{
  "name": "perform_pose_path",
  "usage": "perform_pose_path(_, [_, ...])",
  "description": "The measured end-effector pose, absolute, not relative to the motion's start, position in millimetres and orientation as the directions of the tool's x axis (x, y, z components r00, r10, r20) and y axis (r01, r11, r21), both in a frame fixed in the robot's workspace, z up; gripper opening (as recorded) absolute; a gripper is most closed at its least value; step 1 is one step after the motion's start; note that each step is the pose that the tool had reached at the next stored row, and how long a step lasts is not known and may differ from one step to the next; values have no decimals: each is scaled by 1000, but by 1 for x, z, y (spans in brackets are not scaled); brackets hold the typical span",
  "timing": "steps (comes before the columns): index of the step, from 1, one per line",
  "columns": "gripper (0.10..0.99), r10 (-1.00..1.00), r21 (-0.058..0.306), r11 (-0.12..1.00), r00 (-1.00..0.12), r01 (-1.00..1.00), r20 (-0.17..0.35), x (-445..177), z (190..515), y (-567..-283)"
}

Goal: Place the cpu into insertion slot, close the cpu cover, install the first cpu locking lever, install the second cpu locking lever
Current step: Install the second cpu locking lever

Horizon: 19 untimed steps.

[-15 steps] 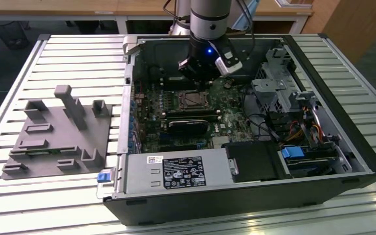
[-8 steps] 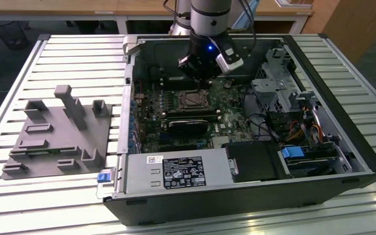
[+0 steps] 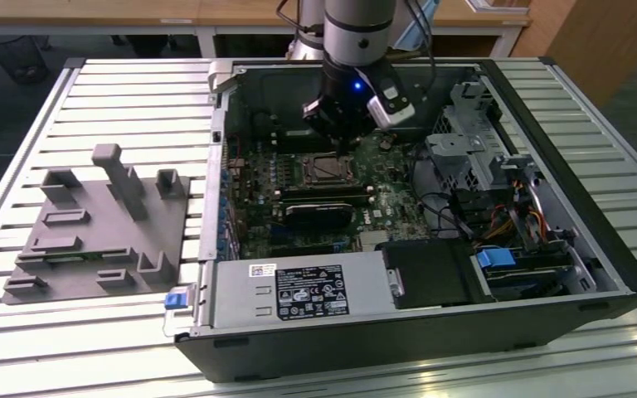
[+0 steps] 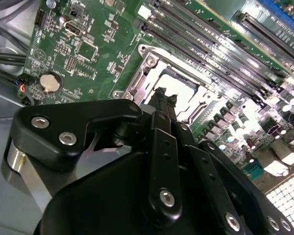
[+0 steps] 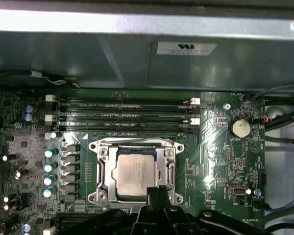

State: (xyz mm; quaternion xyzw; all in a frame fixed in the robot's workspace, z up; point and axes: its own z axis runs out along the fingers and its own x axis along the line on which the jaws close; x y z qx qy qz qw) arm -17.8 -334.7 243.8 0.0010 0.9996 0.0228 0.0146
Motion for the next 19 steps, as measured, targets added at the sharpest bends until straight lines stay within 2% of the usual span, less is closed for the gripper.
perform_pose_path(14, [106, 3, 48, 999, -1000, 1, -26, -18, 254, -344])
perform_pose_path(19, [106, 3, 73, 997, -1000, 2, -15, -18, 253, -352])
